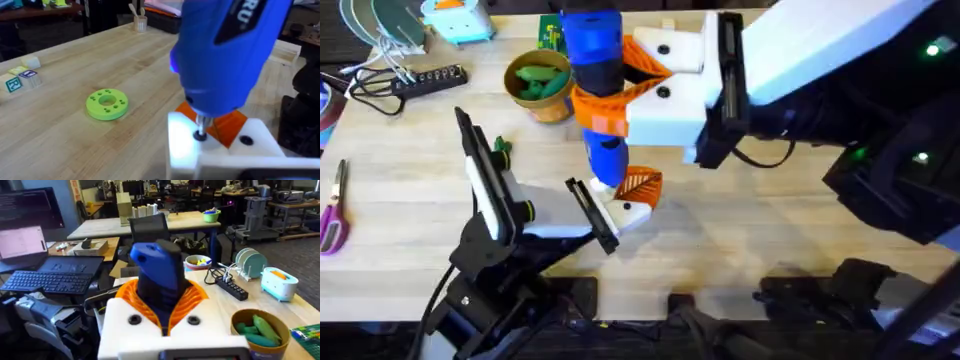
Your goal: Pick up the gripper from the table and insert it into the empty holder that is missing its gripper. Then pick up a screw, insert it into the mounting hole, and use the screwdriver to tighten it. Finally, clean up the table by picking up the vegetable and placing it into the bucket.
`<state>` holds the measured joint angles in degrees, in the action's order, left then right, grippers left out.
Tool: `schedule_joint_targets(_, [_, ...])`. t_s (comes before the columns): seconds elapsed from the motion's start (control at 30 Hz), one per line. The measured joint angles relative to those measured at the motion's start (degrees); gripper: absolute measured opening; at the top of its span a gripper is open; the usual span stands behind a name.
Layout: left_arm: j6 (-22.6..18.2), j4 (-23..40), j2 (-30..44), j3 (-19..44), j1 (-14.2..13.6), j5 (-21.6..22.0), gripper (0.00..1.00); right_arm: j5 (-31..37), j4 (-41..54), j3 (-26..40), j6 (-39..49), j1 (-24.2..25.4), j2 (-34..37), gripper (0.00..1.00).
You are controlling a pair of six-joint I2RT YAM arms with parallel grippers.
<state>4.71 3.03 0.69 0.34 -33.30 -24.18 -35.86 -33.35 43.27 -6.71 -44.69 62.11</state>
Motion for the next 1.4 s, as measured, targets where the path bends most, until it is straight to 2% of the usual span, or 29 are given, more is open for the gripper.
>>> schedule_joint_targets(0.67, [0.0,0.1,0.1,0.0,0.0,0.0,0.006,0.2,1.6,0.0,1.4,0.0,0.0,0.023])
schedule_joint_targets(0.87, [0.0,0.0,0.0,0.0,0.0,0.1,0.006,0.0,-5.3,-0.3,1.4,0.0,0.4,0.023])
schedule_joint_targets(1.03, [0.0,0.0,0.0,0.0,0.0,0.1,0.006,0.0,-10.4,-0.3,1.6,1.0,-1.9,0.023])
schedule_joint_targets(1.2, [0.0,0.0,0.0,0.0,0.0,0.2,0.006,0.0,-6.1,-0.3,3.5,5.3,-2.8,0.023])
schedule_joint_targets(1.3, [0.0,0.0,0.0,0.0,0.0,0.2,0.006,1.3,2.4,-0.3,9.4,9.8,-2.7,0.023])
schedule_joint_targets(1.4, [0.0,0.0,0.0,0.0,0.0,0.2,0.006,6.5,10.0,-0.3,17.7,15.0,-1.5,0.023])
